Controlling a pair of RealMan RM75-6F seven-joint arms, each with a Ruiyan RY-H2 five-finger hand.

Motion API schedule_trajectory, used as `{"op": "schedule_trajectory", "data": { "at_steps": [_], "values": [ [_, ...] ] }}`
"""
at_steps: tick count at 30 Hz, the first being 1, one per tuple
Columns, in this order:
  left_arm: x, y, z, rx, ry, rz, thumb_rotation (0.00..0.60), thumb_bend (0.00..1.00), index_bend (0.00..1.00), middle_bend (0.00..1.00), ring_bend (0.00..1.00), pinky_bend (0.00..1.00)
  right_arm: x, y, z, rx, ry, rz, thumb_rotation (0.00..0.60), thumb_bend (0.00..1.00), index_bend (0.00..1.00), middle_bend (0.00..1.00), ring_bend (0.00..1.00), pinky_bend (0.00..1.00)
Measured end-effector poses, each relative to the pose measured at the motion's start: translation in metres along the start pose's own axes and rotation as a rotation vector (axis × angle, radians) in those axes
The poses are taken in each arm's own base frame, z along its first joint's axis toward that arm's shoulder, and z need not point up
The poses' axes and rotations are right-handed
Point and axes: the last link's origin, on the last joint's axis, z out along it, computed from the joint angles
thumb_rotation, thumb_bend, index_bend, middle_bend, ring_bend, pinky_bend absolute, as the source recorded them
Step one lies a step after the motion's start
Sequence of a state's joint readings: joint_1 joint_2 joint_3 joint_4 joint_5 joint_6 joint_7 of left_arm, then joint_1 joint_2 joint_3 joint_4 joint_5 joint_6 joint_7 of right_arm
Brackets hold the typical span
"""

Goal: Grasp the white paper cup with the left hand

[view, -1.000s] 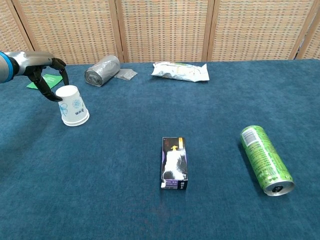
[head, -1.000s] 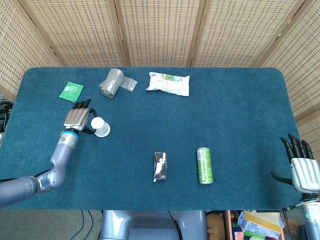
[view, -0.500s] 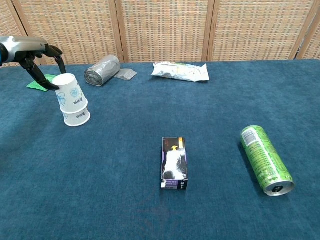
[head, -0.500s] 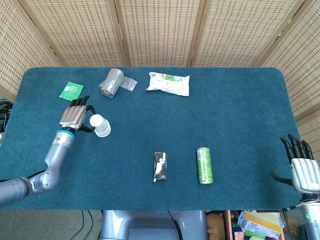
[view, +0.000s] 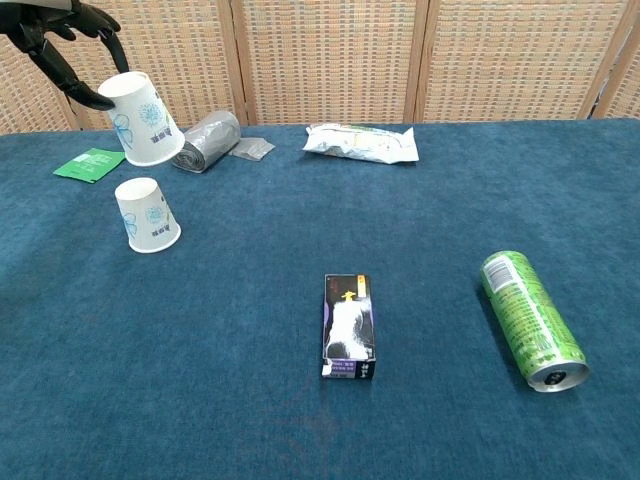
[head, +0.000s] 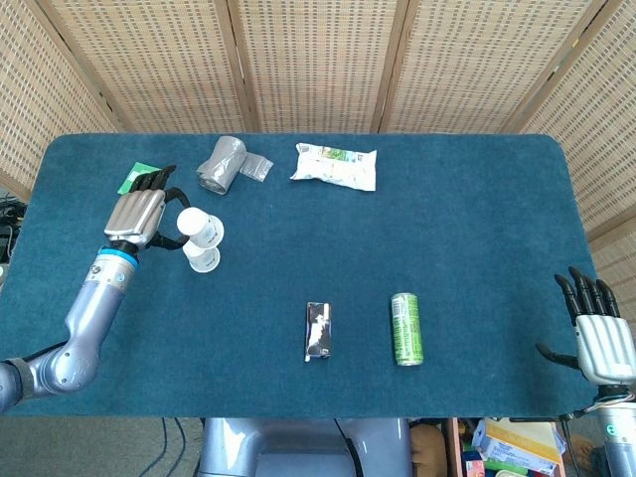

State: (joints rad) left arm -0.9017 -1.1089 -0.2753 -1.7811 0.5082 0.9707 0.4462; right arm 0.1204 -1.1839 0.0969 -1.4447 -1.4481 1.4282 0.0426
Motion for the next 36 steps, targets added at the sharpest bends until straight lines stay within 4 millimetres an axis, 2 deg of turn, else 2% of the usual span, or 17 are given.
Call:
{"op": "schedule_trajectory", "data": {
  "at_steps": [3,13,19,27,29,34,36],
  "values": [
    [-0.005,0.005,0.001,-0.01,-0.014,-0.002,0.6,0.27,0.42,0.0,0.0,0.0,0.001,0.001,0.0,0.0,0.003,0.003,0.6,0.0,0.0,0.0,0.0,0.0],
    [-0.057,0.019,0.031,-0.009,-0.103,-0.025,0.6,0.27,0.42,0.0,0.0,0.0,-0.001,0.003,0.002,-0.011,-0.008,0.003,0.6,0.0,0.0,0.0,0.0,0.0],
    [-0.074,0.024,0.04,-0.013,-0.123,-0.009,0.6,0.27,0.42,0.0,0.0,0.0,-0.002,0.005,0.004,-0.018,-0.014,0.003,0.6,0.0,0.0,0.0,0.0,0.0],
    [-0.086,0.027,0.048,0.007,-0.138,0.023,0.6,0.27,0.42,0.0,0.0,0.0,-0.004,0.007,0.006,-0.029,-0.02,0.002,0.6,0.0,0.0,0.0,0.0,0.0],
    [-0.089,0.026,0.048,0.016,-0.147,0.021,0.6,0.27,0.37,0.0,0.0,0.0,-0.004,0.007,0.006,-0.03,-0.023,0.001,0.6,0.0,0.0,0.0,0.0,0.0],
    [-0.089,0.026,0.047,0.007,-0.155,-0.004,0.6,0.27,0.02,0.0,0.0,0.0,-0.004,0.006,0.006,-0.026,-0.022,-0.001,0.6,0.0,0.0,0.0,0.0,0.0],
    [-0.088,0.026,0.045,0.001,-0.153,-0.014,0.6,0.27,0.0,0.0,0.0,0.0,-0.004,0.006,0.005,-0.026,-0.021,-0.001,0.6,0.0,0.0,0.0,0.0,0.0]
  ]
}}
